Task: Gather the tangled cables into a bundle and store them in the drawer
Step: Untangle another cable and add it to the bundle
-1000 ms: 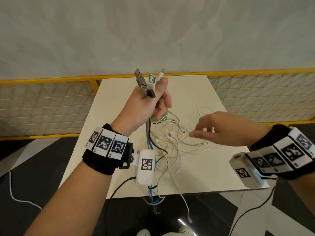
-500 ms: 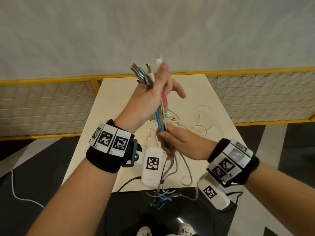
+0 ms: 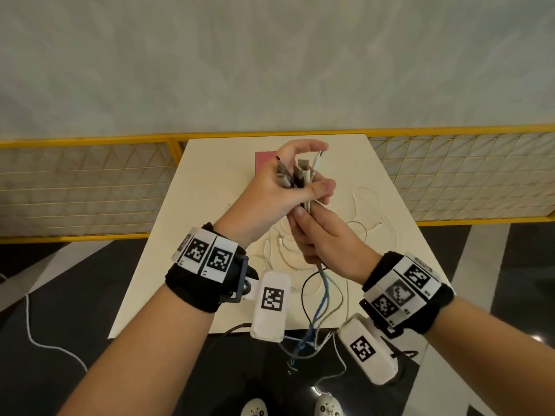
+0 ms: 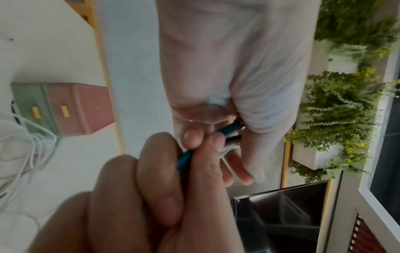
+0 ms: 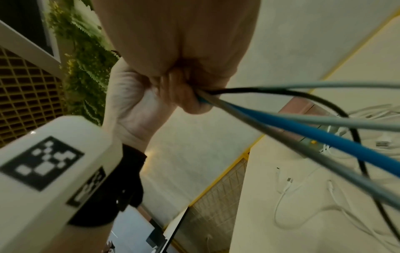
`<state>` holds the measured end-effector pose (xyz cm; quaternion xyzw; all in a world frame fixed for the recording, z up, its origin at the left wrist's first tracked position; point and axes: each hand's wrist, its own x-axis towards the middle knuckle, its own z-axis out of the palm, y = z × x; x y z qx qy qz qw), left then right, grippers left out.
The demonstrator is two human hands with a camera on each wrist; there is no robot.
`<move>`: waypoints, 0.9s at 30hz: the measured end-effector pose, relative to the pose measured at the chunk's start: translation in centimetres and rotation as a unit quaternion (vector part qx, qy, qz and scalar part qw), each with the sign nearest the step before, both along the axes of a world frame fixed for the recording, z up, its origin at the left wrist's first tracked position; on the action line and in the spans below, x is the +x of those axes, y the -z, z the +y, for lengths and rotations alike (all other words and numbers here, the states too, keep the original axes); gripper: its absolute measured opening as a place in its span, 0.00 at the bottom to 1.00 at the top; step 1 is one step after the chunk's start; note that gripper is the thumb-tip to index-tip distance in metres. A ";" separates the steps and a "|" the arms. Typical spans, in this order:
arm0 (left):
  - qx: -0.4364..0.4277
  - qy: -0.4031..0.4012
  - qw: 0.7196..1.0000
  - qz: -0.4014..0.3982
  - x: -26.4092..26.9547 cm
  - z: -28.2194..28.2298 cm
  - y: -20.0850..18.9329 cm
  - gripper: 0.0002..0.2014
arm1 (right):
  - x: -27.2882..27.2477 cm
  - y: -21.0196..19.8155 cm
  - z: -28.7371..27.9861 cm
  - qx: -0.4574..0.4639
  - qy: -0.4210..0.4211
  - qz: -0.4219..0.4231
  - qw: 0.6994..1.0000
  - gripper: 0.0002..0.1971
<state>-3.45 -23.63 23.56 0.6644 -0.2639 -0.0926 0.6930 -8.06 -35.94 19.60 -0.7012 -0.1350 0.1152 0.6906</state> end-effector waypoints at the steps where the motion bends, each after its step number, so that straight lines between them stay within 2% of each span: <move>1: -0.011 0.011 1.000 0.001 -0.2 0.1 0.1 0.18 | -0.1 -0.1 -0.1 0.000 -0.007 0.002 1.000 0.16; 6: -0.062 0.028 0.997 0.047 -0.7 0.2 -0.1 0.22 | -0.3 -0.4 -0.6 -0.004 -0.016 -0.020 1.000 0.15; 9: -0.033 -0.012 0.998 0.052 -1.1 -0.2 -0.7 0.09 | -0.3 -0.7 -0.8 -0.022 -0.028 -0.039 0.999 0.14; 11: 0.000 -0.057 0.997 0.045 -1.1 -0.5 -0.8 0.13 | -0.3 -0.9 -0.6 -0.022 -0.029 -0.034 0.999 0.13; 14: -0.050 -0.044 0.995 0.080 -1.0 -0.6 -0.7 0.07 | -0.3 -1.2 -0.2 0.007 -0.001 -0.030 1.000 0.14; 16: 0.002 -0.027 0.996 0.090 -1.0 -0.6 -0.2 0.19 | -0.1 -1.4 0.0 0.014 0.022 -0.034 0.999 0.15; 18: 0.086 -0.021 0.994 0.068 -1.3 -0.6 0.0 0.19 | 0.3 -1.2 0.1 0.007 0.030 -0.036 0.999 0.16; 21: 0.112 -0.044 0.993 0.011 -1.2 -0.5 -0.3 0.23 | 0.4 -0.6 0.2 0.005 -0.016 -0.051 0.999 0.12; 24: 0.045 -0.088 0.995 0.001 -0.7 -0.4 -0.8 0.23 | 0.5 0.5 -0.4 -0.032 -0.041 -0.075 0.996 0.13; 27: -0.055 -0.104 0.992 0.048 -0.1 0.0 -1.4 0.22 | 0.5 3.3 -1.2 -0.165 -0.064 -0.117 0.977 0.12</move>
